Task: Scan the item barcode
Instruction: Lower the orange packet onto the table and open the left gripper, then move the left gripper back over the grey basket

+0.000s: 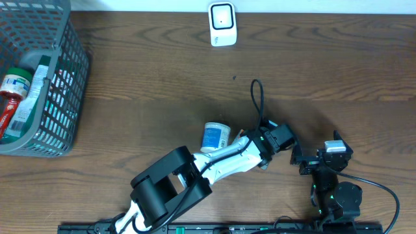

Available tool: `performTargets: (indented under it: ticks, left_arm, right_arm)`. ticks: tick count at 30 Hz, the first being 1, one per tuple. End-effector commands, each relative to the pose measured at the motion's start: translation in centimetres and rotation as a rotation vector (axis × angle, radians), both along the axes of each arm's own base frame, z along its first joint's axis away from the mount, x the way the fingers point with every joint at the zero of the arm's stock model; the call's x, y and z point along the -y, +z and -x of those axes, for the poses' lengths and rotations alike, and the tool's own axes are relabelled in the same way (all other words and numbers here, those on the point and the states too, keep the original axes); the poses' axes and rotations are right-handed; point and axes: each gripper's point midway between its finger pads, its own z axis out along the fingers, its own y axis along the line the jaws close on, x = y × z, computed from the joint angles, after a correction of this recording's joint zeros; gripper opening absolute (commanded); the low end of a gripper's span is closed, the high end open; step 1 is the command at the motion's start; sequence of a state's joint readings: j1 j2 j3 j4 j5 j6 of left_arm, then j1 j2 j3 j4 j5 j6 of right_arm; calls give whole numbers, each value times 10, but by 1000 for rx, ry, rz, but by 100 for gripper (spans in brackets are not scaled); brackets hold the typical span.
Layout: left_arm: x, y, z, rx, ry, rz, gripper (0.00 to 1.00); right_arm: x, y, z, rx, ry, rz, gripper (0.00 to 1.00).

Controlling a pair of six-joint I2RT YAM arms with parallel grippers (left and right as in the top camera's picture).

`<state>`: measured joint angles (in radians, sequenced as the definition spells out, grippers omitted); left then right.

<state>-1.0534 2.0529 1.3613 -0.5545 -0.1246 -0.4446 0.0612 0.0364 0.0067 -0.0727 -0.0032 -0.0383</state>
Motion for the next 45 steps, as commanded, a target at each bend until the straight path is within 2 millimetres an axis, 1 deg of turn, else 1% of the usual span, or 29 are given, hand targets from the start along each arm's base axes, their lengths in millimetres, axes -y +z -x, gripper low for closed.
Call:
performTargets:
  ticks: [1, 3, 7, 11, 13, 14, 19, 22, 23, 25, 26, 29, 30, 31, 32, 33, 35, 37, 40, 41, 44, 45]
  left_arm:
    - [-13, -12, -4, -3, 44, -38, 11]
    - [-11, -10, -3, -6, 42, -26, 11]
    - [-5, 2, -6, 7, 41, 4, 11]
    - [1, 18, -10, 28, 41, 42, 11]
    - [5, 31, -12, 46, 41, 74, 11]
    - [5, 35, -12, 51, 41, 81, 11]
    - [11, 72, -16, 96, 41, 162, 11]
    - [13, 102, -19, 133, 43, 224, 12]
    - [12, 111, -20, 144, 45, 242, 11]
    - [5, 136, -28, 176, 67, 290, 11]
    - [-1, 150, -34, 194, 84, 315, 12]
    - [-20, 181, -46, 230, 131, 354, 11]
    - [-26, 188, -49, 236, 141, 356, 11]
    - [-43, 209, -58, 260, 160, 358, 11]
    - [-52, 219, -62, 269, 172, 355, 11]
    - [-82, 254, -76, 300, 211, 342, 11]
    - [-109, 281, -86, 323, 253, 331, 11]
    - [-144, 313, -97, 353, 320, 319, 11]
    - [-172, 330, -105, 377, 383, 317, 11]
    - [-186, 337, -109, 395, 415, 317, 11]
    - [-216, 343, -116, 418, 488, 310, 12]
    - [-232, 343, -118, 421, 530, 298, 12]
  right_arm:
    - [2, -1, 0, -2, -6, 4, 99]
    - [2, -1, 0, -1, -6, 4, 99]
    - [2, -1, 0, -1, -6, 4, 99]
    - [2, -1, 0, -2, -6, 4, 99]
    - [2, -1, 0, -2, -6, 4, 99]
    - [2, -1, 0, -1, -6, 4, 99]
    - [2, -1, 0, -2, -6, 4, 99]
    - [2, -1, 0, -2, -6, 4, 99]
    - [2, -1, 0, -2, -6, 4, 99]
    - [2, -1, 0, -2, -6, 4, 99]
    - [2, -1, 0, -1, -6, 4, 99]
    - [2, -1, 0, -1, -6, 4, 99]
    - [2, -1, 0, -1, -6, 4, 99]
    - [2, -1, 0, -1, -6, 4, 99]
    - [2, -1, 0, -1, -6, 4, 99]
    - [2, -1, 0, -1, -6, 4, 99]
    - [2, -1, 0, -1, -6, 4, 99]
    - [2, -1, 0, -2, -6, 4, 99]
    - [2, -1, 0, -2, -6, 4, 99]
    - [2, -1, 0, -1, -6, 4, 99]
    - [2, -1, 0, -1, -6, 4, 99]
    - [2, -1, 0, -1, -6, 4, 99]
